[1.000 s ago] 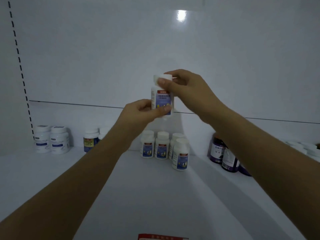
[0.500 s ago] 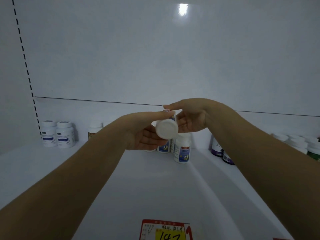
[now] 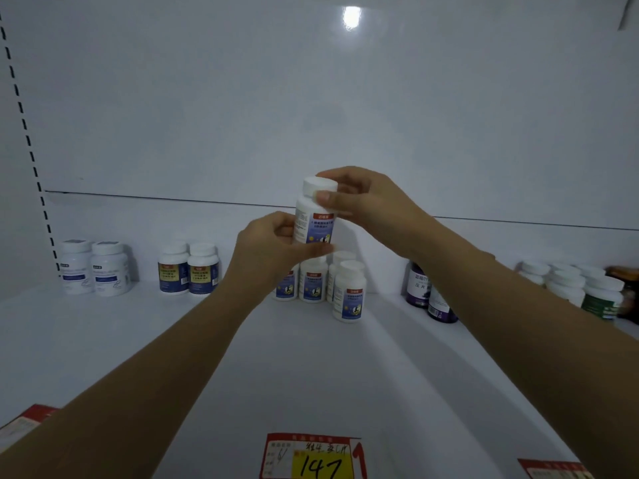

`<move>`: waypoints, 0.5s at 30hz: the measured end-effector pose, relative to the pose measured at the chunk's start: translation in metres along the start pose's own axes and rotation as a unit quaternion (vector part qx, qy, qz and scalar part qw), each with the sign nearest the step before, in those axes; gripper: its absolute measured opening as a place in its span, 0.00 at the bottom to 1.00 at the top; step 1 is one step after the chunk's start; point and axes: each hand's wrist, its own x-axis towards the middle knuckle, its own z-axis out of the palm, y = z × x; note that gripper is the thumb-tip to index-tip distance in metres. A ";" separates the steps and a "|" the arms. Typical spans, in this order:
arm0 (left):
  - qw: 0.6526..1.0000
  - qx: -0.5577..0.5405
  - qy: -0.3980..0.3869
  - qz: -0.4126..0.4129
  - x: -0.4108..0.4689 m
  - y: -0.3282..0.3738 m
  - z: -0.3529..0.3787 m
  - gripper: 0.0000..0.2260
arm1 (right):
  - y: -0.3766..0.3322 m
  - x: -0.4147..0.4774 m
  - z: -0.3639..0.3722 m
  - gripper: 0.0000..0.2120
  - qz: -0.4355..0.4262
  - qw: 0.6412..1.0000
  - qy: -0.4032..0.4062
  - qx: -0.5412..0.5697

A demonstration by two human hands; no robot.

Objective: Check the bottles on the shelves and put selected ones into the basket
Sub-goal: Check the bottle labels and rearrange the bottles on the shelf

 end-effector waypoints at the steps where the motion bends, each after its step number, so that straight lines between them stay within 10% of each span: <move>1: 1.000 0.012 0.002 0.003 0.000 -0.003 0.001 0.19 | 0.000 0.001 0.000 0.16 0.005 1.000 0.001 -0.030; 15: 0.990 0.127 -0.054 -0.014 -0.002 -0.031 -0.001 0.24 | -0.016 0.030 0.009 0.14 0.034 0.936 -0.072 -0.344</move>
